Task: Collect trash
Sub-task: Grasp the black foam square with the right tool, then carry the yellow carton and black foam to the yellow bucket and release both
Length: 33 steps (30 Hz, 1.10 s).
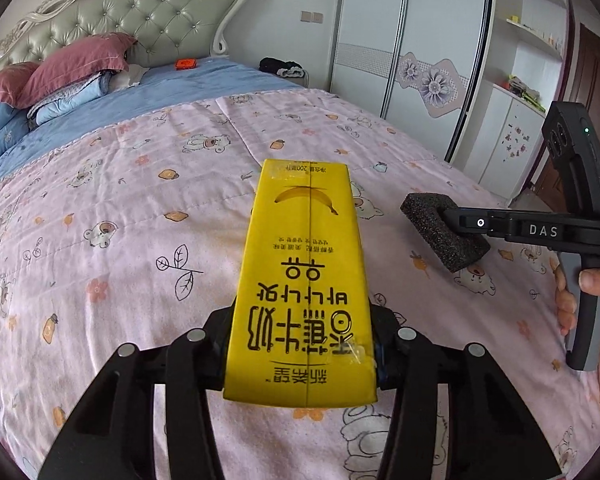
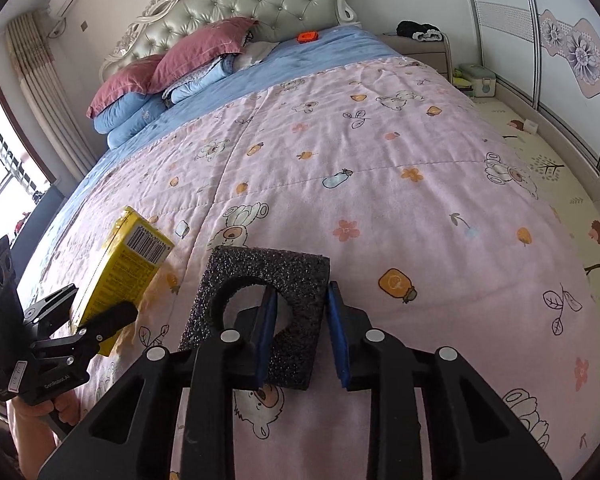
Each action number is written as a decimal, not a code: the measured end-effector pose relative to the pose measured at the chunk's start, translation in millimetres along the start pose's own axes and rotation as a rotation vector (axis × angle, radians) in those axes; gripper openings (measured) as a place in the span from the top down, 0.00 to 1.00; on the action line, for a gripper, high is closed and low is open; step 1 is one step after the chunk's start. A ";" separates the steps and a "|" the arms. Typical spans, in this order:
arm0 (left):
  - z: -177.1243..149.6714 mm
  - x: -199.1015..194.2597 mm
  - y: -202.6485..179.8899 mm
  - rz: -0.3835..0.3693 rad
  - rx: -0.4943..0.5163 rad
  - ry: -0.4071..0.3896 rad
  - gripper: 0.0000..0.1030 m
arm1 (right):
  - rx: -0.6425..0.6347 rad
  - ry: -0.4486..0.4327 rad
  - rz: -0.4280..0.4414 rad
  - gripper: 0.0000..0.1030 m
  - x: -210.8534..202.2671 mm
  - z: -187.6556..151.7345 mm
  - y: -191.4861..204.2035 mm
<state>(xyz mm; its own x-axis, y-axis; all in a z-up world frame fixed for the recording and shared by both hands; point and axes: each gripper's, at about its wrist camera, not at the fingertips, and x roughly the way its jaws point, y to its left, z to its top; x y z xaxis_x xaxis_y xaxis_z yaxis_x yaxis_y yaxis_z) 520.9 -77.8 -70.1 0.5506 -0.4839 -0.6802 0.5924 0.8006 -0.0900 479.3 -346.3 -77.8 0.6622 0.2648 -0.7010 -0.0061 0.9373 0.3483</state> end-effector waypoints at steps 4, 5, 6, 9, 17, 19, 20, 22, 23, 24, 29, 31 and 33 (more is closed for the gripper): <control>-9.2 -14.3 -9.9 -0.006 -0.062 -0.012 0.52 | 0.040 -0.009 0.026 0.76 -18.3 -9.5 -6.5; -13.4 -18.3 -14.3 -0.004 -0.080 -0.008 0.52 | 0.050 -0.015 0.028 0.76 -25.0 -13.3 -8.5; -17.3 -22.6 -19.1 -0.003 -0.092 -0.005 0.52 | 0.058 -0.017 0.031 0.76 -32.0 -17.4 -10.4; -33.9 -40.5 -45.3 0.027 -0.088 0.003 0.52 | 0.092 -0.037 0.041 0.76 -55.9 -30.0 -16.4; -78.4 -87.5 -122.6 -0.019 -0.091 0.002 0.52 | 0.157 -0.084 0.066 0.76 -120.5 -79.6 -30.2; -88.0 -99.5 -141.1 -0.017 -0.086 -0.010 0.52 | 0.167 -0.088 0.074 0.76 -135.5 -96.3 -35.5; -92.4 -104.5 -149.2 -0.021 -0.086 -0.012 0.52 | 0.167 -0.090 0.075 0.76 -142.8 -105.8 -38.0; -100.4 -113.4 -163.8 -0.043 -0.098 -0.018 0.52 | 0.179 -0.093 0.085 0.76 -159.4 -126.8 -44.7; -103.7 -117.2 -171.1 -0.055 -0.105 -0.020 0.52 | 0.189 -0.099 0.093 0.76 -169.7 -136.9 -49.0; -106.1 -120.1 -178.1 -0.068 -0.111 -0.019 0.52 | 0.195 -0.126 0.107 0.76 -193.8 -152.5 -56.4; -108.4 -130.1 -225.3 -0.127 -0.101 -0.013 0.52 | 0.169 -0.193 0.078 0.76 -256.0 -185.8 -83.8; -106.9 -131.7 -251.4 -0.146 -0.070 -0.013 0.52 | 0.187 -0.204 0.056 0.76 -274.2 -197.6 -103.1; -105.2 -130.3 -280.4 -0.179 -0.037 -0.008 0.52 | 0.211 -0.207 0.046 0.76 -291.2 -208.5 -124.6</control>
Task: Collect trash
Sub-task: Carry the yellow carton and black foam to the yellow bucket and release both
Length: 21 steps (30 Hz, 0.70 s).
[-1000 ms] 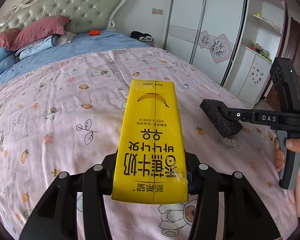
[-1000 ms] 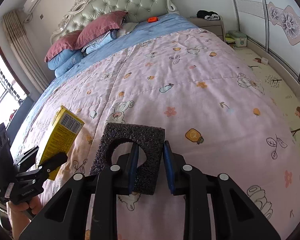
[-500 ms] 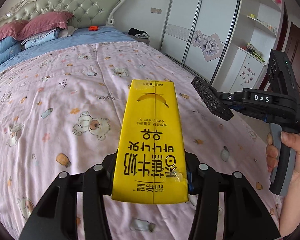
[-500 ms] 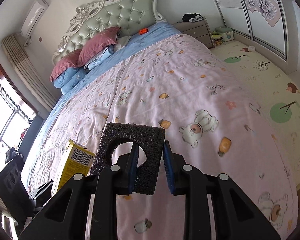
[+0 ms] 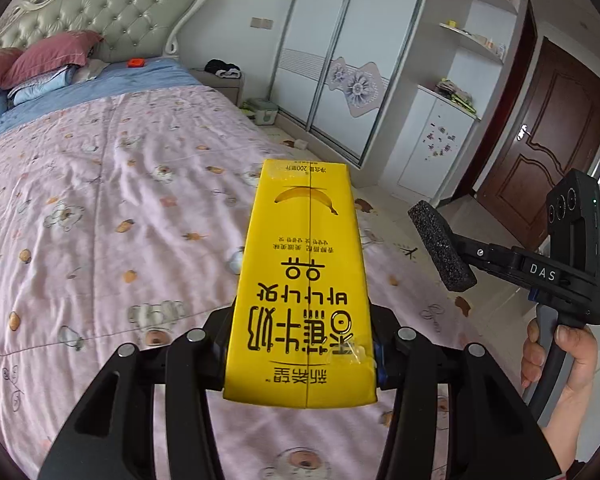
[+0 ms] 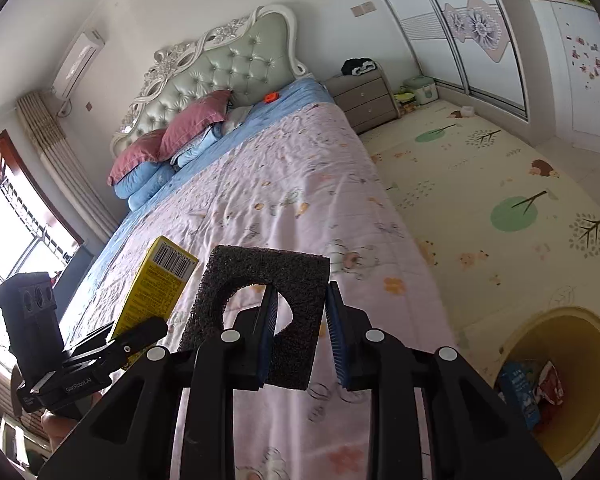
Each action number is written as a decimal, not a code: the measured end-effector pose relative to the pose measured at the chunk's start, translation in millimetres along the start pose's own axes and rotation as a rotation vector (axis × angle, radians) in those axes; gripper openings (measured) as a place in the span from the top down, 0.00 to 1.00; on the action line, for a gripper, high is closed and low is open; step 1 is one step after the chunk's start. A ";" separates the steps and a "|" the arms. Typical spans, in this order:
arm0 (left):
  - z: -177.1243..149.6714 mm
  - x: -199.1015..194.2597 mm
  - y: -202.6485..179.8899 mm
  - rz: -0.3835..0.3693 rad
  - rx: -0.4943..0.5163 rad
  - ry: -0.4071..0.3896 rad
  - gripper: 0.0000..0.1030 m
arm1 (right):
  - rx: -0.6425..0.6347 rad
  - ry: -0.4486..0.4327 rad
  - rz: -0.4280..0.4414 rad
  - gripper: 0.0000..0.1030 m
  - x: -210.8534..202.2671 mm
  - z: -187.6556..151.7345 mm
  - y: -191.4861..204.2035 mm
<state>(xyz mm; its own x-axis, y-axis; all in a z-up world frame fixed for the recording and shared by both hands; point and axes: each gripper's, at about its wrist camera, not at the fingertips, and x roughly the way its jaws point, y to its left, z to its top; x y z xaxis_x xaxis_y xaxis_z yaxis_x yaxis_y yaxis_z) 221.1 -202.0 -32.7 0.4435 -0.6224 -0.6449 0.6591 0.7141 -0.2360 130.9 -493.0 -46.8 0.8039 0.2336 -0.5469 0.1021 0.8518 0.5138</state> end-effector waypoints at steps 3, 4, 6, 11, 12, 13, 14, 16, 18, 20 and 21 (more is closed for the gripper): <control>-0.3 16.3 -45.9 -0.055 0.059 0.027 0.52 | 0.023 -0.021 -0.049 0.76 -29.4 -3.5 -34.6; -0.5 23.1 -61.3 -0.073 0.080 0.037 0.52 | 0.031 -0.031 -0.066 0.76 -39.4 -4.9 -45.9; -1.6 38.2 -88.6 -0.114 0.117 0.060 0.52 | 0.054 -0.039 -0.096 0.76 -57.8 -9.2 -69.1; -4.3 80.7 -147.5 -0.194 0.170 0.141 0.52 | 0.110 -0.060 -0.187 0.76 -94.3 -23.3 -127.1; -4.7 88.3 -159.4 -0.204 0.185 0.153 0.52 | 0.121 -0.060 -0.202 0.76 -99.5 -26.0 -137.8; -5.4 95.5 -170.3 -0.213 0.203 0.166 0.52 | 0.131 -0.061 -0.217 0.76 -104.7 -29.3 -148.6; -6.4 102.7 -182.6 -0.219 0.228 0.181 0.52 | 0.144 -0.064 -0.234 0.76 -108.5 -31.3 -158.3; -6.9 115.3 -203.3 -0.223 0.272 0.198 0.52 | 0.168 -0.062 -0.260 0.76 -114.6 -34.9 -176.6; -7.2 127.7 -221.9 -0.239 0.303 0.225 0.52 | 0.187 -0.062 -0.287 0.76 -120.6 -39.9 -192.4; -6.7 141.3 -238.7 -0.245 0.332 0.252 0.52 | 0.202 -0.054 -0.306 0.76 -125.3 -45.2 -208.5; -7.1 147.5 -245.6 -0.247 0.344 0.268 0.52 | 0.209 -0.050 -0.319 0.76 -126.7 -47.6 -215.2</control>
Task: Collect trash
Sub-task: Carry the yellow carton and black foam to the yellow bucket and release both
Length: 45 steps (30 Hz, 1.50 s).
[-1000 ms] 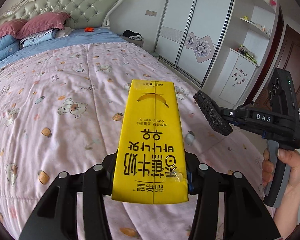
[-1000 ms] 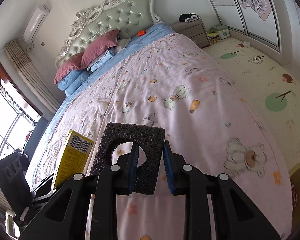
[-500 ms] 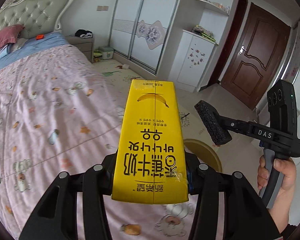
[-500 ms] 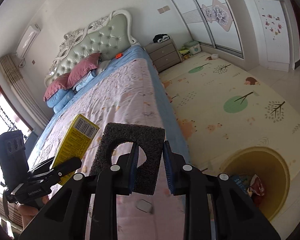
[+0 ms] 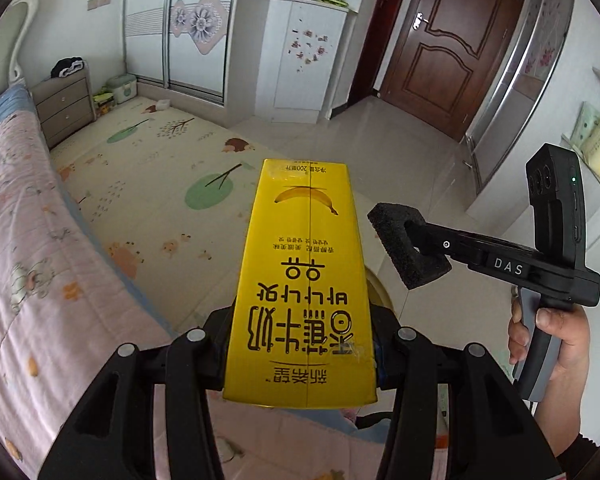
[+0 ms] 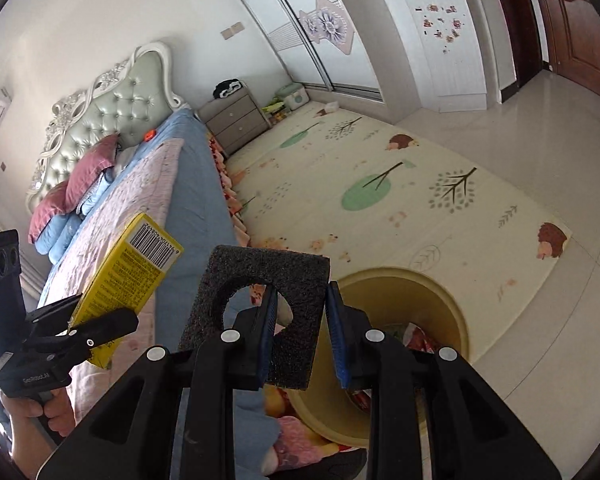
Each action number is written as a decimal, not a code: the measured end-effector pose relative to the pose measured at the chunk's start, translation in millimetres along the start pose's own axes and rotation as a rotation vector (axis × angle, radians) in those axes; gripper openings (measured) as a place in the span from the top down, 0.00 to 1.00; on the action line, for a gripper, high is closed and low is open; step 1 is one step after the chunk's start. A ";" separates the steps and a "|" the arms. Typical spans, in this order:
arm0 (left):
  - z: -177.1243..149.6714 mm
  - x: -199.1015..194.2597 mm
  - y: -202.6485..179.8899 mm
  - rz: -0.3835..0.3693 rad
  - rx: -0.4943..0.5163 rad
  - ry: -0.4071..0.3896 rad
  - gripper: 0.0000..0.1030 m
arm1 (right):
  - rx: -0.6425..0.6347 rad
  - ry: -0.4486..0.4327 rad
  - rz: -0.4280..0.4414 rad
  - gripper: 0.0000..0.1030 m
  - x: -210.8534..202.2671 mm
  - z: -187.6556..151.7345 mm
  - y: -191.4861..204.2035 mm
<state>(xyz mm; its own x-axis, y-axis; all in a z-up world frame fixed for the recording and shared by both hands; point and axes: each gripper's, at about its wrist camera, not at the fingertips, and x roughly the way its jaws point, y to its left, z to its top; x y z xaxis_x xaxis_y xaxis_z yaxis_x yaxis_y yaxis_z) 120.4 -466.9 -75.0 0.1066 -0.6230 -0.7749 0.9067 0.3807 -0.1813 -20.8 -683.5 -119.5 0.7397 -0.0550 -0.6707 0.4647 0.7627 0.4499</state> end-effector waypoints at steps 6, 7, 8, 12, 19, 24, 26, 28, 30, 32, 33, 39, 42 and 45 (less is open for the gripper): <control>13.3 45.5 -16.8 -0.029 0.053 0.125 0.52 | 0.011 0.039 -0.078 0.76 7.6 -6.3 -35.2; 13.2 52.4 -17.4 -0.026 0.059 0.145 0.52 | 0.012 0.051 -0.092 0.76 10.7 -8.2 -41.3; 13.3 58.8 -16.8 -0.020 0.061 0.165 0.52 | 0.011 0.066 -0.103 0.76 14.7 -10.5 -45.4; 17.0 75.0 -12.5 -0.018 0.047 0.230 0.52 | 0.036 0.105 -0.117 0.76 31.9 -15.1 -57.9; 12.1 89.2 -13.8 -0.019 0.042 0.293 0.52 | 0.034 0.155 -0.131 0.75 54.4 -12.7 -57.4; 11.3 91.9 -14.7 -0.010 0.039 0.299 0.18 | 0.062 0.183 -0.169 0.47 64.5 -14.0 -68.2; 9.5 92.8 -17.0 -0.014 0.048 0.304 0.18 | 0.073 0.194 -0.168 0.47 66.0 -17.3 -71.8; 7.4 95.8 -19.9 -0.005 0.068 0.318 0.18 | 0.085 0.199 -0.163 0.47 66.3 -20.8 -73.6; 5.3 97.4 -24.1 0.006 0.091 0.329 0.18 | 0.085 0.204 -0.163 0.47 65.2 -23.1 -73.9; 5.0 96.6 -25.6 0.010 0.102 0.324 0.18 | 0.078 0.207 -0.164 0.47 64.1 -23.7 -72.8; 5.1 95.7 -24.5 0.007 0.102 0.319 0.18 | 0.073 0.206 -0.166 0.47 62.8 -23.7 -71.6; 6.8 89.9 -22.5 -0.003 0.091 0.291 0.18 | 0.043 0.203 -0.180 0.47 56.5 -20.5 -62.2; 6.8 85.6 -25.0 -0.006 0.102 0.271 0.18 | 0.036 0.201 -0.183 0.48 52.1 -21.2 -57.7; 8.3 78.7 -27.7 -0.007 0.109 0.241 0.18 | 0.026 0.195 -0.190 0.48 44.9 -20.5 -51.7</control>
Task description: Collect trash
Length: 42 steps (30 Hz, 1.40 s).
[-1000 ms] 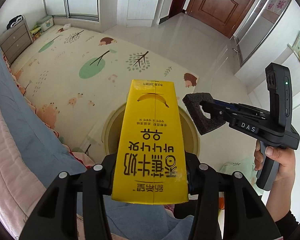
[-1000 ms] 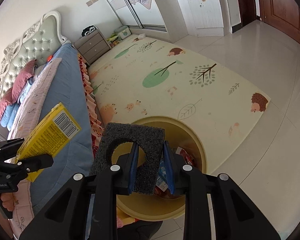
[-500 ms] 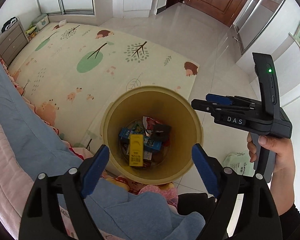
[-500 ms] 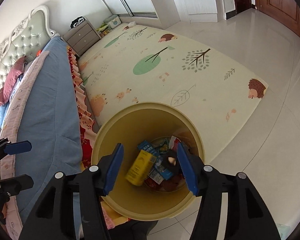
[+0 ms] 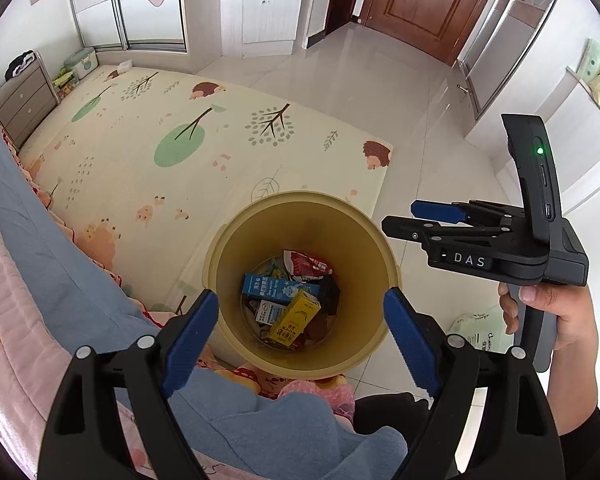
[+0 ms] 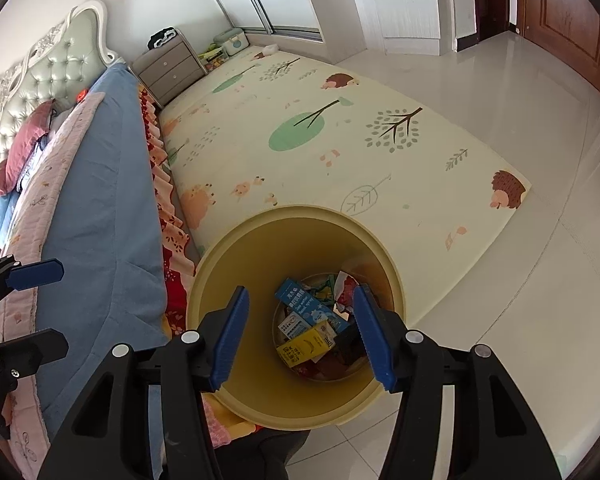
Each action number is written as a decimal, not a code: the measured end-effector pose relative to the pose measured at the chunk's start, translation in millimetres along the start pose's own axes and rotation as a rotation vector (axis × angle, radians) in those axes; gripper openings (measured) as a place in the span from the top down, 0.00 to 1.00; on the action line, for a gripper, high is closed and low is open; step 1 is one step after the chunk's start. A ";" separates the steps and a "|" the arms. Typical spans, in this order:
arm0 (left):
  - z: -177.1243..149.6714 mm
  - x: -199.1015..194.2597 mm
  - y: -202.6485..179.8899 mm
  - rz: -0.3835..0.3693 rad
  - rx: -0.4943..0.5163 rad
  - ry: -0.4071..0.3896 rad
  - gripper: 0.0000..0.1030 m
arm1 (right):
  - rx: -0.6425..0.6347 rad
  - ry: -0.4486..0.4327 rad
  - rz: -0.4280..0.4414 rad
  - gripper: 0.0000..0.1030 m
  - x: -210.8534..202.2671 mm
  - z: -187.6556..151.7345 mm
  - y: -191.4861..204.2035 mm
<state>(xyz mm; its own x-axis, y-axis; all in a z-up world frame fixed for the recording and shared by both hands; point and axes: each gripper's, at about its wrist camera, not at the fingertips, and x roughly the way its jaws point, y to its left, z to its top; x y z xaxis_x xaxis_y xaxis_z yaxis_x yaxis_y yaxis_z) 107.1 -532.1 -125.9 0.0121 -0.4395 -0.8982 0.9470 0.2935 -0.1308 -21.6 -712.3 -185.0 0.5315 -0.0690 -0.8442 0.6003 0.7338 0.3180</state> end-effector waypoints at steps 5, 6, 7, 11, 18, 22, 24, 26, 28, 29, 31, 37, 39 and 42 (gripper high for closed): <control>-4.8 -15.5 -3.0 -0.008 0.006 -0.046 0.18 | -0.026 -0.025 -0.012 0.48 -19.3 3.1 11.1; -5.9 -20.1 -2.4 -0.013 0.005 -0.057 0.18 | -0.034 -0.030 -0.014 0.48 -23.8 3.8 15.3; -7.5 -25.1 -2.1 -0.016 0.005 -0.068 0.18 | -0.044 -0.036 -0.017 0.48 -28.4 4.4 20.4; -18.6 -48.7 2.5 -0.006 0.002 -0.121 0.18 | -0.093 -0.061 -0.013 0.48 -45.1 5.9 45.7; -52.9 -99.5 31.4 0.039 -0.064 -0.212 0.18 | -0.217 -0.076 0.041 0.48 -61.8 4.2 113.6; -84.3 -131.0 57.4 0.092 -0.116 -0.250 0.18 | -0.291 -0.073 0.089 0.48 -63.7 0.2 161.2; -102.0 -146.3 74.9 0.120 -0.163 -0.266 0.18 | -0.339 -0.067 0.114 0.48 -62.3 -3.9 189.7; -121.1 -163.3 92.9 0.134 -0.220 -0.283 0.18 | -0.387 -0.059 0.144 0.48 -59.8 -9.1 219.8; -141.0 -180.3 109.6 0.157 -0.266 -0.308 0.18 | -0.429 -0.049 0.178 0.48 -56.4 -13.2 248.8; -152.3 -189.1 117.7 0.178 -0.287 -0.321 0.18 | -0.449 -0.044 0.194 0.48 -54.5 -16.4 263.7; -175.5 -205.7 134.9 0.207 -0.332 -0.343 0.18 | -0.493 -0.036 0.217 0.48 -51.5 -22.7 293.4; -240.4 -244.3 184.9 0.277 -0.479 -0.381 0.18 | -0.598 -0.017 0.274 0.48 -38.9 -49.2 371.9; -258.1 -255.9 196.9 0.305 -0.508 -0.392 0.18 | -0.610 -0.015 0.286 0.48 -34.5 -55.8 392.5; -278.5 -270.3 211.2 0.350 -0.540 -0.408 0.18 | -0.633 -0.002 0.313 0.48 -28.2 -64.0 420.6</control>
<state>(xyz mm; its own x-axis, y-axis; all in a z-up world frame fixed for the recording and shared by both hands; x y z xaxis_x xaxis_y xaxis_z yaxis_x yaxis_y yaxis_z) 214.4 -114.9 -27.6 0.5000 -0.4923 -0.7125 0.5788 0.8019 -0.1479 177.7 -358.4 -55.0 0.6241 0.2083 -0.7531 -0.0432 0.9715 0.2330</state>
